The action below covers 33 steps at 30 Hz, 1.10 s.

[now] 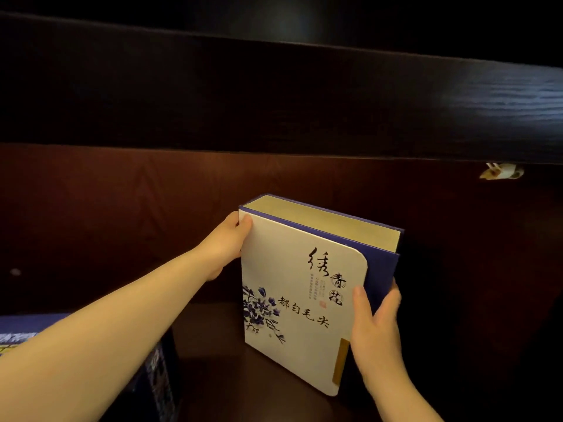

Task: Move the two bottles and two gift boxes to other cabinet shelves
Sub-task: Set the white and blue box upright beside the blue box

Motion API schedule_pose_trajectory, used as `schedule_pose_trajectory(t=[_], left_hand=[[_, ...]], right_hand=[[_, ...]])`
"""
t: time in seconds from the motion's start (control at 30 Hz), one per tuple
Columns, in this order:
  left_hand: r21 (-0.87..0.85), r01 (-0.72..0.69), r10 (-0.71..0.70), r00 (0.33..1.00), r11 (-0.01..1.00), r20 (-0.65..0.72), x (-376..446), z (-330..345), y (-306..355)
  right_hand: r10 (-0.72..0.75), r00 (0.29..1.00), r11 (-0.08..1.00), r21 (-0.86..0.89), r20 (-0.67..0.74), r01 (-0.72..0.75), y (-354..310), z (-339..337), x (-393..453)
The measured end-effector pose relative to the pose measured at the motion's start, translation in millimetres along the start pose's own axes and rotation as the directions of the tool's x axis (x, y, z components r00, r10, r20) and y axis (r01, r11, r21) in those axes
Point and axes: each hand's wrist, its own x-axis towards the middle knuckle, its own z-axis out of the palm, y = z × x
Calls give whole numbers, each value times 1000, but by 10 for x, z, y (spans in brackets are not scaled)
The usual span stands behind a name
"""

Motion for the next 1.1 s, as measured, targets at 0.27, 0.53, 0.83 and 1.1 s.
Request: schedule_pose_trajectory(t=[0.27,0.53,0.83,1.1], left_hand=[[121,-32,42,995,992,-85,-665,-478,-71],[88,-86,94,991,992,-95,-1255,-760,-126],[121,-131,141,987,984,-77,-1786,-859,-88],[121,-135,144,987,983,-73,-2019,-942,-66]], right_hand=[[14,993,991,132,115,-29,65,74,-22],[40,983,980,187,179,-73,55,41,-126],[64,979,978,184,195,-100,-173,-87,-379],[64,975,973,205,211,-108,-309,-117,-574]])
